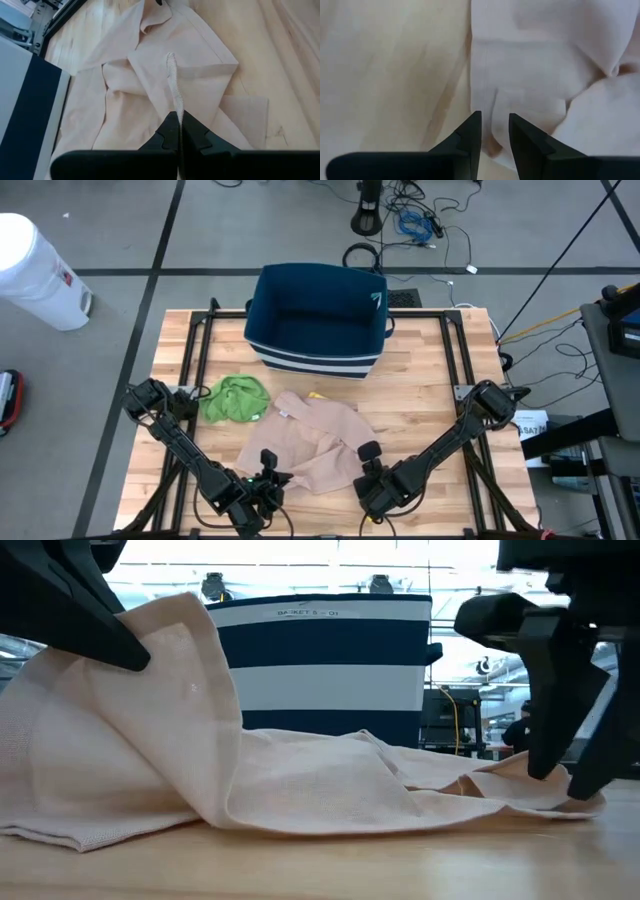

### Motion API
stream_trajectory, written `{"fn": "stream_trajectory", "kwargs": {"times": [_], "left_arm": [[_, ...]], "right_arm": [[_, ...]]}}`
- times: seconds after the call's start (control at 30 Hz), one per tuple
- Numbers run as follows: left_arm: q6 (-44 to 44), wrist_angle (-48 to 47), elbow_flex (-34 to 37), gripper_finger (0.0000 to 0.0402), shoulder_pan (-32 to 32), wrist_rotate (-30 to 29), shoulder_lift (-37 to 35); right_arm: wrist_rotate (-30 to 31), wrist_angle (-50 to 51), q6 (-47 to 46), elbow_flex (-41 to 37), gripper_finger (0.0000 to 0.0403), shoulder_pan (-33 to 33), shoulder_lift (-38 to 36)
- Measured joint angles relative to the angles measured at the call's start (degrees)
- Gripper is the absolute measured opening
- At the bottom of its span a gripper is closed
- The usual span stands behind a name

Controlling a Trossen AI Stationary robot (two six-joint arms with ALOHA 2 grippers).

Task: Fold towel
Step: Fold the brown towel

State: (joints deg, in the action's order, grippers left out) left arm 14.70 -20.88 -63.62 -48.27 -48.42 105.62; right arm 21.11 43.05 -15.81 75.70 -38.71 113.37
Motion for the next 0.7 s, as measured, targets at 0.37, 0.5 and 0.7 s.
{"fn": "stream_trajectory", "kwargs": {"times": [0.37, 0.5, 0.7], "left_arm": [[0.00, 1.02, -0.01, 0.0000, 0.00, 0.41, 0.00], [-0.02, 1.20, -0.01, 0.0000, -0.01, 0.39, 0.00], [-0.02, 1.29, 0.01, 0.0000, -0.13, 0.39, 0.00]], "right_arm": [[0.34, 2.25, -0.12, 0.00, 0.0084, -0.01, 0.12], [0.39, 2.30, -0.15, -0.53, 0.0084, -0.01, 0.12], [0.81, 2.54, -1.91, -2.58, 0.0084, -0.04, 0.12]]}}
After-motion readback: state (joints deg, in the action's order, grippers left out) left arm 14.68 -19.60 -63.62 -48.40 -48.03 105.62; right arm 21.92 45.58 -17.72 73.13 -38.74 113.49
